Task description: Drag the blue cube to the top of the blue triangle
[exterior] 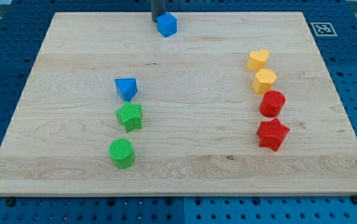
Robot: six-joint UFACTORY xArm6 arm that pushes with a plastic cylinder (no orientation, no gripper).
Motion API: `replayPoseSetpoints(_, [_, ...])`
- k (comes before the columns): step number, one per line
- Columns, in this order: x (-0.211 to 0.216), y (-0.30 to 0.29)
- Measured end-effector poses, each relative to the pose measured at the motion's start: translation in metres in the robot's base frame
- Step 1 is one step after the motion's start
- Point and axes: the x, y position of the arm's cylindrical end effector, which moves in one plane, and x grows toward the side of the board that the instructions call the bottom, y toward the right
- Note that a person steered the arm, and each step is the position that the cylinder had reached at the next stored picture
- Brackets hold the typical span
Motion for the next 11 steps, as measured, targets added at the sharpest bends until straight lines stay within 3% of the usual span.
replayPoseSetpoints(3, [0.012,0.040])
replayPoseSetpoints(6, [0.087,0.020])
replayPoseSetpoints(7, [0.095,0.001])
replayPoseSetpoints(11, [0.072,-0.065])
